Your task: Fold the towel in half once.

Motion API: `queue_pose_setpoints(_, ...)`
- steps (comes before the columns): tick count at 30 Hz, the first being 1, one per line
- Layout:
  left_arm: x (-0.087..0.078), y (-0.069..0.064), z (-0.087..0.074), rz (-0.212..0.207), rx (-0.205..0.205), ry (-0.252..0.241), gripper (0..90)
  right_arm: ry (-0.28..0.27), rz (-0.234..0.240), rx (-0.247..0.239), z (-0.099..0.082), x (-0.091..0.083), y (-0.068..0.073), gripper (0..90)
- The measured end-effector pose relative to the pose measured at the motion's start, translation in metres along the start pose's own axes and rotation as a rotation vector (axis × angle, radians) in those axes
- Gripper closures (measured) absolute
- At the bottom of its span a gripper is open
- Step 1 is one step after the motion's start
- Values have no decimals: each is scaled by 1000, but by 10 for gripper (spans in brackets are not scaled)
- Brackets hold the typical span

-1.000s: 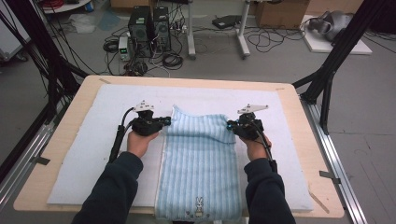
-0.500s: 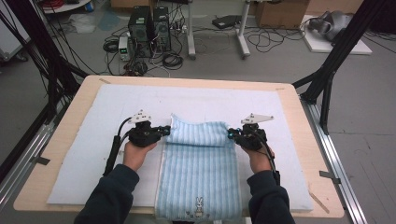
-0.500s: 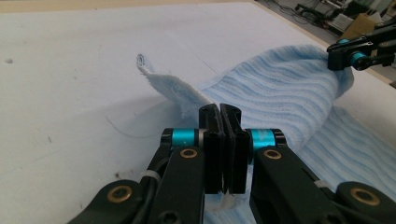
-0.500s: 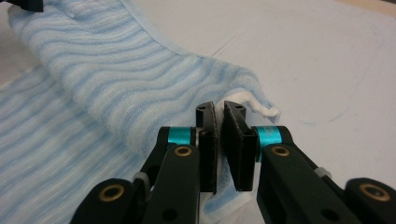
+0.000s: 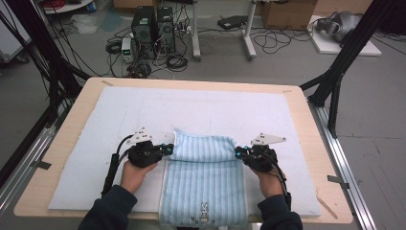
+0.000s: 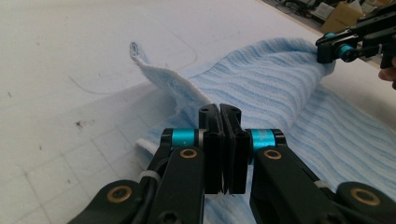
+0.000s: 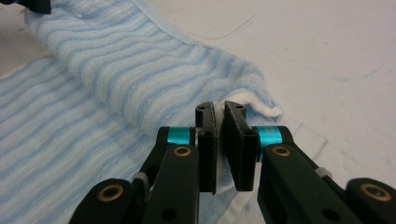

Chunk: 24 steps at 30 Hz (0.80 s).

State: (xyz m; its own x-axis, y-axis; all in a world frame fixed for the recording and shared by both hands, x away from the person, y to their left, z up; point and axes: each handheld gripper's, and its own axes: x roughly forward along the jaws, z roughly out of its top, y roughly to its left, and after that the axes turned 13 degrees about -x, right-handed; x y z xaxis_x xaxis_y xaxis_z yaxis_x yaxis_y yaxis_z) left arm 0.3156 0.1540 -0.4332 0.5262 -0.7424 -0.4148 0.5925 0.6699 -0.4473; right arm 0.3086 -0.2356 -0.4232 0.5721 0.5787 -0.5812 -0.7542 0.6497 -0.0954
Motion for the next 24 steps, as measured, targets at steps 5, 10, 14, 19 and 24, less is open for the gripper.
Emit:
queue_pose_setpoints(5, -4, 0, -13, 1, 5, 29, 874, 10, 12, -18, -6, -5, 10, 829)
queue_pose_setpoints(10, -8, 3, -19, 4, -4, 43, 868, 18, 25, -15, -12, -6, 16, 818)
queue_pose_setpoints(14, -8, 5, -13, 29, -31, 9, 574, 17, 25, -15, -10, -5, 17, 730)
queue_pose_setpoints(19, -10, 12, 11, 31, -40, -69, 393, -34, -22, 22, 4, -14, 7, 570)
queue_pose_setpoints(24, 3, 17, 33, 16, -41, -78, 388, -19, -92, 49, 15, -16, -17, 571)
